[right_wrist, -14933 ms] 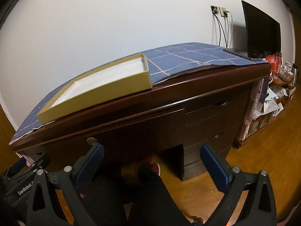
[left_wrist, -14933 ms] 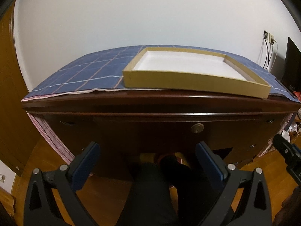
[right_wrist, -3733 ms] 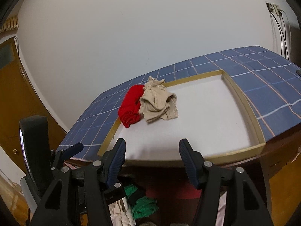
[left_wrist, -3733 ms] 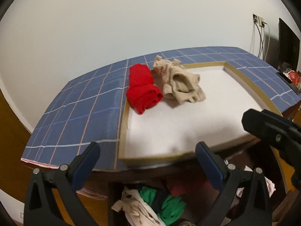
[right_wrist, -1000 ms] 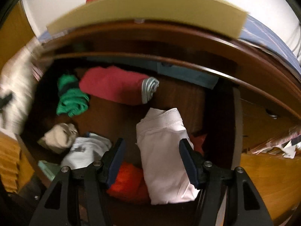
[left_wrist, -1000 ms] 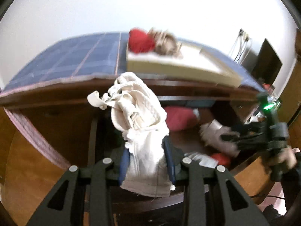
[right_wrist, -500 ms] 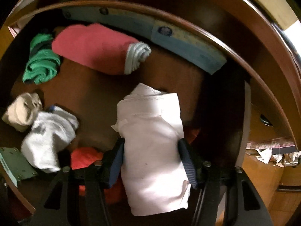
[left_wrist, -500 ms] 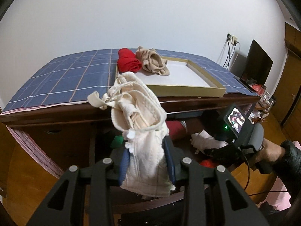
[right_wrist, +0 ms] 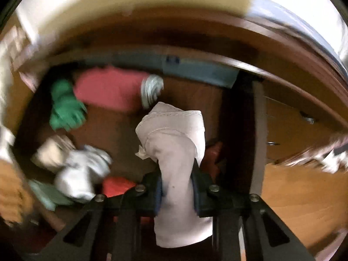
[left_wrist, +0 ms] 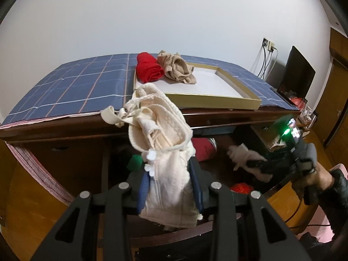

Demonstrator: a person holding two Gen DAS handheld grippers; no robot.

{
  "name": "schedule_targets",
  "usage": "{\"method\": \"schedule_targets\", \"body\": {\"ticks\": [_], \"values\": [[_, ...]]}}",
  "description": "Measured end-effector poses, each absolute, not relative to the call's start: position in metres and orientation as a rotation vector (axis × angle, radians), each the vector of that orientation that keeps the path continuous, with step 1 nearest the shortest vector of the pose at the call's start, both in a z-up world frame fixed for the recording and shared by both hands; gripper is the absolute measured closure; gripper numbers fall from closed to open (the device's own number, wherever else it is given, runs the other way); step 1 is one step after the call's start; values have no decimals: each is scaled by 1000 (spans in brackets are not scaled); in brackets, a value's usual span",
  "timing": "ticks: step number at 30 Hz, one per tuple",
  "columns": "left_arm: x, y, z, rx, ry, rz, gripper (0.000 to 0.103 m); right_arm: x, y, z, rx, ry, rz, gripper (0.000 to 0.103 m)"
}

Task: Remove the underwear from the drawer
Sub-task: 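Lift both held garments out of the drawer toward the tray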

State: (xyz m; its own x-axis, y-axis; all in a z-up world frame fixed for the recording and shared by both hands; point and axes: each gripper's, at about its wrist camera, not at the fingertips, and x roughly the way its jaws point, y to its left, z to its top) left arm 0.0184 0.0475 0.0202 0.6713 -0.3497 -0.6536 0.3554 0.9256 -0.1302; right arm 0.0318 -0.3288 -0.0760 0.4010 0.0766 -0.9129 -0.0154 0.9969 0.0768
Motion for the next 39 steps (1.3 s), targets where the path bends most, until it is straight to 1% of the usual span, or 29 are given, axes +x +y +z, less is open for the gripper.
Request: {"method": "schedule_targets", "body": {"ticks": [9, 16, 20, 29, 34, 39], "values": [[14, 39, 27, 25, 707, -419, 70, 3, -337, -3, 360, 962, 199, 79], [22, 22, 53, 54, 639, -436, 70, 8, -325, 71, 392, 752, 221, 79], [35, 12, 71, 53, 594, -439, 70, 23, -324, 95, 406, 685, 222, 79], [81, -12, 87, 41, 558, -443, 70, 50, -305, 126, 342, 551, 134, 79], [103, -23, 88, 39, 544, -446, 70, 62, -296, 137, 243, 455, 18, 79], [128, -33, 87, 63, 534, -445, 70, 99, -304, 130, 238, 456, -21, 79]]}}
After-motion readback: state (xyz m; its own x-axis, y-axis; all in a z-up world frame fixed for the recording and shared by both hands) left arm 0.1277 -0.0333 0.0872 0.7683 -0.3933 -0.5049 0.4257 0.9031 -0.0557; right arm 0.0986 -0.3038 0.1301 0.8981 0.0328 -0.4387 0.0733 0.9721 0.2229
